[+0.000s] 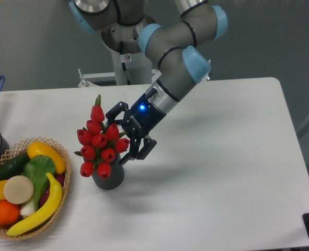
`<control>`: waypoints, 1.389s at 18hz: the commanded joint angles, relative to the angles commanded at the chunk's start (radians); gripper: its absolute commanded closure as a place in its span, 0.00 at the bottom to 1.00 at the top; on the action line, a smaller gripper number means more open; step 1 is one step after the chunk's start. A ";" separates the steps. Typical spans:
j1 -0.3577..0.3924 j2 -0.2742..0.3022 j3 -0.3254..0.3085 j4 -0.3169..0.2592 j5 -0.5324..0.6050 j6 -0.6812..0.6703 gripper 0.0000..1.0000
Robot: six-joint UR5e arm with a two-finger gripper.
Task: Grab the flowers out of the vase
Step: 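Close the gripper around the tulip stems above the vase rim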
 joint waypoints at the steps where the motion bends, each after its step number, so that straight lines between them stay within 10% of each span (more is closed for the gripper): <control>1: 0.000 -0.006 0.000 0.000 -0.005 -0.002 0.00; 14: -0.018 -0.040 -0.006 0.001 -0.074 -0.028 0.01; 25: -0.012 -0.035 -0.023 0.001 -0.081 -0.029 0.51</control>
